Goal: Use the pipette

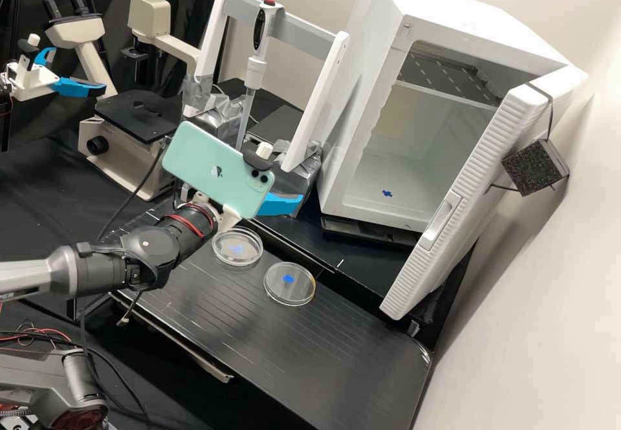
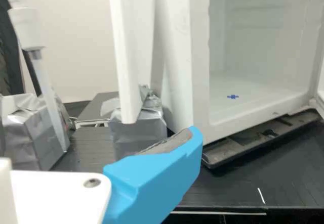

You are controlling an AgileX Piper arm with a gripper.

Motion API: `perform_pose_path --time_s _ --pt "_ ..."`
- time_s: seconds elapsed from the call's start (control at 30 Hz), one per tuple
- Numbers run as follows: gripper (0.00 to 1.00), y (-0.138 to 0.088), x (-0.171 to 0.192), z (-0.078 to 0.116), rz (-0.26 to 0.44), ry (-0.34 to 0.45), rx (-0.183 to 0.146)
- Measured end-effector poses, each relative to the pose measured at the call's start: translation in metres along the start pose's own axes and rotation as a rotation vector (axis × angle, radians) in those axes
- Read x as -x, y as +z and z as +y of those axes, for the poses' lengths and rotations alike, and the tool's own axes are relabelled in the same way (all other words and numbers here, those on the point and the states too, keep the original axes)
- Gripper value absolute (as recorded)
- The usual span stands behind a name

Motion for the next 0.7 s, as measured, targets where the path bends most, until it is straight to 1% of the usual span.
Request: perform_pose_path --time_s 0.07,0.2,0.3,0.33,0.4,0.47,0.53,0.6,0.7 --pt "1.0 -0.001 -0.002 0.004 -0.003 0.009 0.001" --pt "1.0 -0.006 0.002 0.012 0.004 0.049 -0.017" --pt "1.0 -0.014 0.01 0.017 0.021 0.093 -0.05" --pt "1.0 -0.018 0.015 0.02 0.03 0.115 -0.066" --pt "1.0 -0.024 0.023 0.021 0.05 0.146 -0.08" --pt "1.0 -0.031 0.029 0.022 0.071 0.166 -0.076" --pt "1.0 -0.038 0.031 0.02 0.099 0.157 -0.07" --pt "1.0 -0.044 0.031 0.015 0.137 0.122 -0.066" --pt "1.0 -0.049 0.029 0.009 0.168 0.075 -0.046"
